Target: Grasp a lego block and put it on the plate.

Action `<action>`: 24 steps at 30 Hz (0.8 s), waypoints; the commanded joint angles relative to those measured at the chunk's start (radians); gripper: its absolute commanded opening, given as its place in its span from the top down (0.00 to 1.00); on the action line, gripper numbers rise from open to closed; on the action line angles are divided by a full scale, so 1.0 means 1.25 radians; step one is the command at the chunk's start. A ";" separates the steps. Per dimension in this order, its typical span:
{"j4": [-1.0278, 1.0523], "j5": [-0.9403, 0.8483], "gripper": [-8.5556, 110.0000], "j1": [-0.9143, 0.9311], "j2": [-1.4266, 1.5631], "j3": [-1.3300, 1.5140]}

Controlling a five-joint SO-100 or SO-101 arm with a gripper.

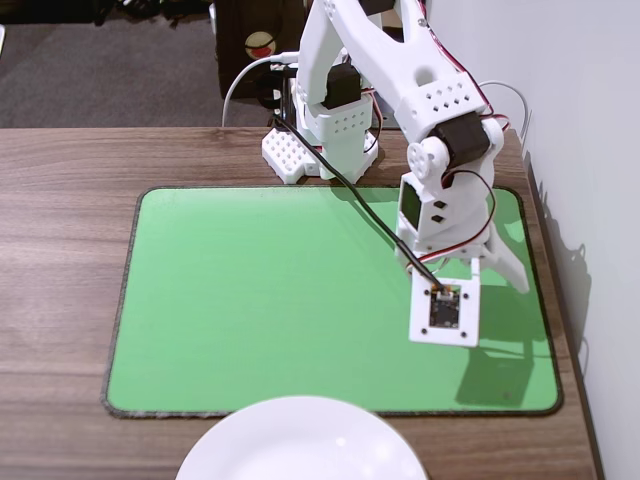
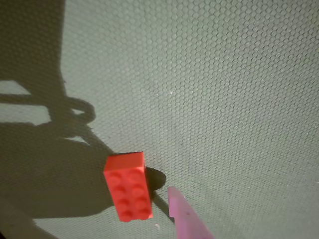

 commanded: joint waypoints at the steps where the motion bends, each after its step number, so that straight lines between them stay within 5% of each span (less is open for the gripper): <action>1: -0.011 -0.010 0.52 -0.002 0.000 -0.027; 24: -0.043 -0.012 0.54 -0.017 -0.022 -0.027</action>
